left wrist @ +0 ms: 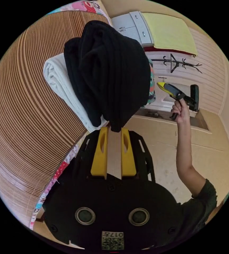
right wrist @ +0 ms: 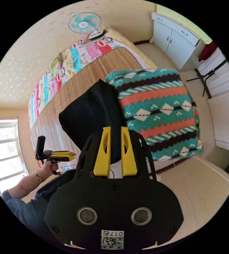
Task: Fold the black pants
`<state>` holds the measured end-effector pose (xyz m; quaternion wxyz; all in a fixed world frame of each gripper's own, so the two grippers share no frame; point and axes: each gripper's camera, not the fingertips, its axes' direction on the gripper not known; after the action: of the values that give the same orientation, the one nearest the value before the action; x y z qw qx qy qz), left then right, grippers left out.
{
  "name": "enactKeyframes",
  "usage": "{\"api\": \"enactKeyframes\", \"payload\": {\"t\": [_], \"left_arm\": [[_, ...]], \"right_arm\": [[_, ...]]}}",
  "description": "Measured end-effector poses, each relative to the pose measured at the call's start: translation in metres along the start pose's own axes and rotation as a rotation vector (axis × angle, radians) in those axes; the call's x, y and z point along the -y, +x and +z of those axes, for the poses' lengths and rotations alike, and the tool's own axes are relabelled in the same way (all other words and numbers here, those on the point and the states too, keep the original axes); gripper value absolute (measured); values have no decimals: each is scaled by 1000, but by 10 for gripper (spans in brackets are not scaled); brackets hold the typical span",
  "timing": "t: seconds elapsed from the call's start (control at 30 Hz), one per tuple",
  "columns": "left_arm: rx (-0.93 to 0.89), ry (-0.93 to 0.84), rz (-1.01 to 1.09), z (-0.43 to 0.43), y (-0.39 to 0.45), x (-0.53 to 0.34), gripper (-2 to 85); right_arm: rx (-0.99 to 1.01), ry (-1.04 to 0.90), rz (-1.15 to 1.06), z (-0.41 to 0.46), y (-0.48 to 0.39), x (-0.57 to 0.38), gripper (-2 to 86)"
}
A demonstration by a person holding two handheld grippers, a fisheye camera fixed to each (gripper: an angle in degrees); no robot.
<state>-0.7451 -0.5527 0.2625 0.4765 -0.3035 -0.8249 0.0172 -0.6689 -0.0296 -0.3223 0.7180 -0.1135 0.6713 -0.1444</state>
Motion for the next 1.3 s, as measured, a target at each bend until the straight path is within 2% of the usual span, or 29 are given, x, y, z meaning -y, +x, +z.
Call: {"api": "enactKeyframes", "payload": {"t": [0.1, 0.17, 0.2, 0.27, 0.3, 0.37, 0.4, 0.47, 0.5, 0.57, 0.63, 0.7, 0.83, 0.97, 1.03, 1.17, 1.3], "left_arm": [[170, -29, 53, 12, -8, -24, 62], [243, -52, -38, 6, -48, -61, 55], [251, -63, -74, 2, -62, -72, 53], [362, -100, -290, -30, -130, -123, 43], [394, -108, -364, -43, -149, -139, 40], [451, -97, -713, -105, -216, -221, 25], [448, -86, -807, -122, -229, -245, 20], [374, 10, -1101, -180, -258, -340, 6], [345, 55, -1131, -191, -260, -361, 4], [263, 276, -1150, -229, -253, -436, -2], [248, 380, -1153, -241, -246, -483, -4], [213, 432, -1183, -236, -243, -528, -5], [32, 571, -1389, -187, -245, -643, -5], [-183, 608, -1653, -134, -251, -759, -5], [-279, 654, -1717, -125, -253, -802, -6], [-379, 782, -1728, -140, -264, -871, -6], [-313, 809, -1660, -181, -279, -901, -5]], "right_arm": [[5, 291, -120, -13, -51, -57, 14], [-63, 261, -126, 20, -74, -76, 9], [-101, 166, -110, 58, -81, -80, 8], [-90, 25, -75, 122, -78, -85, 6], [-46, 49, -17, 135, -72, -93, 5], [32, 27, 118, 130, -62, -96, 4], [80, 32, 185, 120, -60, -102, 3], [145, 118, 229, 101, -64, -120, 2], [197, 202, 233, 88, -71, -137, 2], [247, 310, 245, 77, -83, -166, 2], [271, 369, 254, 79, -100, -193, 2], [317, 351, 248, 97, -127, -214, 2], [375, 248, 242, 126, -175, -216, 2], [420, 300, 70, 115, -257, -203, 3], [417, 325, -1, 104, -294, -199, 3], [423, 406, -114, 86, -364, -214, 3], [483, 375, -90, 105, -407, -246, 2]]}}
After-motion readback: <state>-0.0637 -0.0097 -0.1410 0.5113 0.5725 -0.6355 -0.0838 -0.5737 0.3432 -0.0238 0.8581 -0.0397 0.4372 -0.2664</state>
